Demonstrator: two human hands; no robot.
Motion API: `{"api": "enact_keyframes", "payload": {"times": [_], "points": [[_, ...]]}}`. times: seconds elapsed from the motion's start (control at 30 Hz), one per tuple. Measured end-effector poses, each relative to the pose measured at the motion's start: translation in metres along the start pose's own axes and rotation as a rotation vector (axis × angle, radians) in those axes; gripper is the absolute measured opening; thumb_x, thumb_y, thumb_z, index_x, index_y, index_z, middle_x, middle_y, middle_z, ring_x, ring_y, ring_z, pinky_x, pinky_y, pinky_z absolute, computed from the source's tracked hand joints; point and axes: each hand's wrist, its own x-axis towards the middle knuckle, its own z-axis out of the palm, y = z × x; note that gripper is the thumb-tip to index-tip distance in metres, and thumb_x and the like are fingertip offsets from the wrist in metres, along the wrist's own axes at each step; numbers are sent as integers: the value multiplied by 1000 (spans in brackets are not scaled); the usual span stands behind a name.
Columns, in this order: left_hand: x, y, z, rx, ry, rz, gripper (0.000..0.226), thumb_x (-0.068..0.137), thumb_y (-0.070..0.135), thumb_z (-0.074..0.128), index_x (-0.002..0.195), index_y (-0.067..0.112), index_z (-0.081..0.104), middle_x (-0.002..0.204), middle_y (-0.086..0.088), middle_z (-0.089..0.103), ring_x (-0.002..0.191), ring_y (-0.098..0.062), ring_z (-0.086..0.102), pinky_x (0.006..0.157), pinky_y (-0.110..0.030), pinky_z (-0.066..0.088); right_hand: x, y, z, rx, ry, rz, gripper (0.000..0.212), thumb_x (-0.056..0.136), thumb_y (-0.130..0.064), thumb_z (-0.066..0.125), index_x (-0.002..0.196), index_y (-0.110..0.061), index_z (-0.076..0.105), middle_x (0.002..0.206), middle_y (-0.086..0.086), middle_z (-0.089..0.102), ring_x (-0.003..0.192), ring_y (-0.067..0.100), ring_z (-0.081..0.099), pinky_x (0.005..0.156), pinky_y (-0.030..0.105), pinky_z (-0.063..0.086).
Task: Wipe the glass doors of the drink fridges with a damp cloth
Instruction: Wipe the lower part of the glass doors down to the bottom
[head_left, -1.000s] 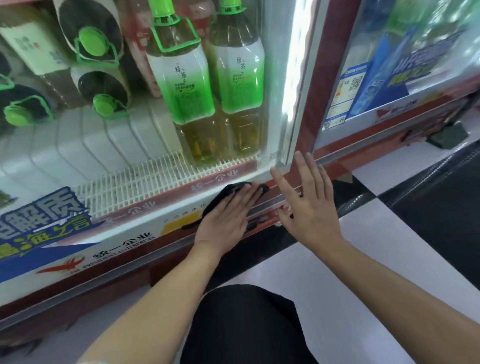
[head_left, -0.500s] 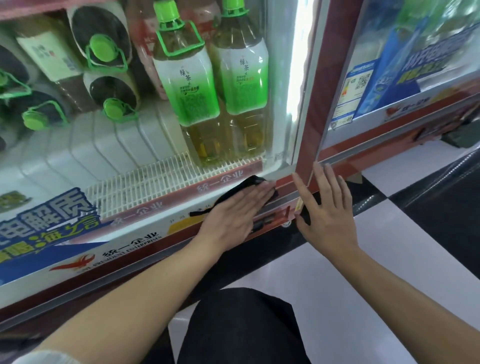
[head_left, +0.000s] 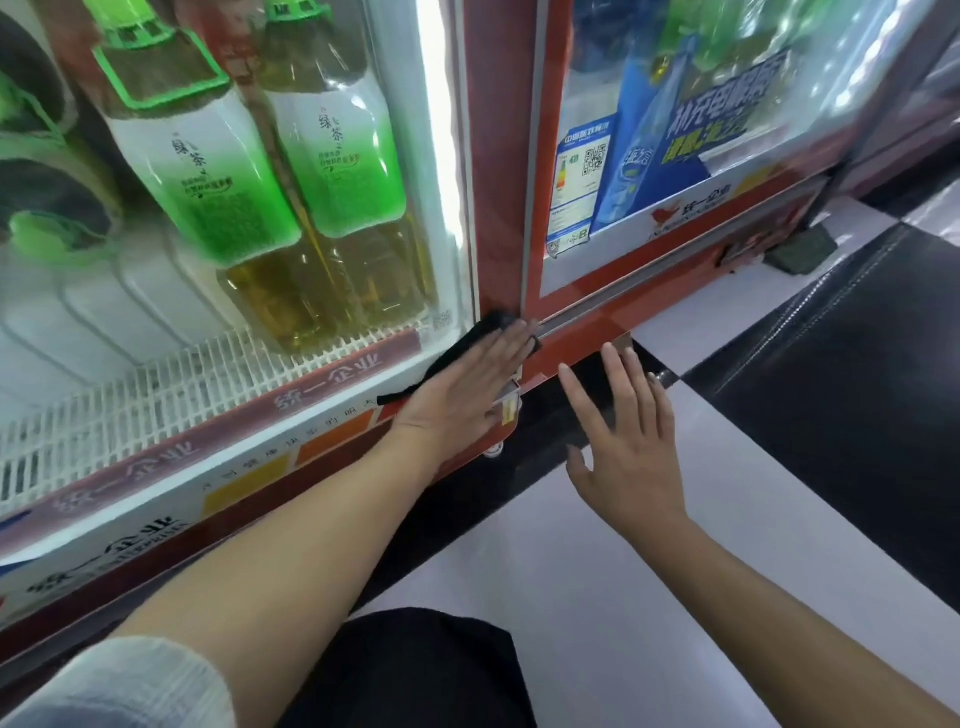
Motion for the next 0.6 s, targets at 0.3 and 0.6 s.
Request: {"api": "enact_keyframes", "payload": {"times": [0.3,0.6], "points": [[-32,15,19,99,-90,222,75,102,33,18,146,-15,-19,153,-34,-27,143,-45,-26,119,-50,-16,-6,-17,6,51,-6,-62,84,80,-19,73,154,-22,34,162,20,23,152,37,15,121,55,19],[-119,-6,27,-271,-84,303,60,100,21,52,153,4,29,158,-18,28,149,-27,25,118,-44,1,12,-68,-4,252,135,-216,48,87,-8,64,135,-11,61,142,12,56,138,29,46,115,52,34]]}}
